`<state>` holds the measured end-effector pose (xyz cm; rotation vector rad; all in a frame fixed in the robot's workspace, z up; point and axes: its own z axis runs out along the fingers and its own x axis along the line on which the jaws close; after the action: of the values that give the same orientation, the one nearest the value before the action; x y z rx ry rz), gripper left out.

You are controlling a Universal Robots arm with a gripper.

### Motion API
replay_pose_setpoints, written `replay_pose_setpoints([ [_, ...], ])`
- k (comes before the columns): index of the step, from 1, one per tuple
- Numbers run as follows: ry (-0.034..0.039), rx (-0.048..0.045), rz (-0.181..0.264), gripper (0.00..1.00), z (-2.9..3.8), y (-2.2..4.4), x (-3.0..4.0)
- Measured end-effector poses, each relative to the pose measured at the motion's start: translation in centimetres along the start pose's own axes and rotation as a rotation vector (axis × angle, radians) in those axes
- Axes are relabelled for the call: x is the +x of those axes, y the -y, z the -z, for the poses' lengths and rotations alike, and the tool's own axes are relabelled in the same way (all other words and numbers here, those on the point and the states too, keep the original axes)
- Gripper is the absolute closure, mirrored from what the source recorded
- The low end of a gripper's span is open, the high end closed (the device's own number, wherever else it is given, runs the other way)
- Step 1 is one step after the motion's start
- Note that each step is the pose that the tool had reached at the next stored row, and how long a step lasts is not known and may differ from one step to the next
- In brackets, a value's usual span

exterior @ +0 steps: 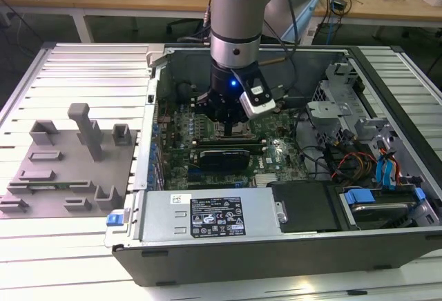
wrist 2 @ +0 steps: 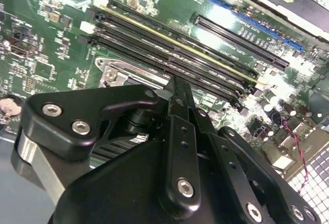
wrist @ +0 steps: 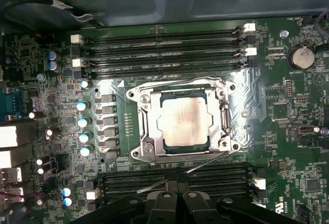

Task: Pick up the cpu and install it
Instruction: 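Install the second cpu locking lever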

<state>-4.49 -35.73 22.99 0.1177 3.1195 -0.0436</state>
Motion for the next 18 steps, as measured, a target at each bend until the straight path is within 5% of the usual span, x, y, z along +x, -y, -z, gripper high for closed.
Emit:
replay_pose_setpoints([
  [7,-0.0002,0.0004,0.000,0.89,-1.32,0.07,1.18],
  [12,-0.0007,-0.0085,0.000,0.89,-1.47,0.33,1.35],
  [16,-0.0023,-0.0285,0.000,0.89,-1.57,1.02,1.38],
  [18,-0.0044,-0.0577,-0.001,0.89,-1.65,1.36,1.55],
])
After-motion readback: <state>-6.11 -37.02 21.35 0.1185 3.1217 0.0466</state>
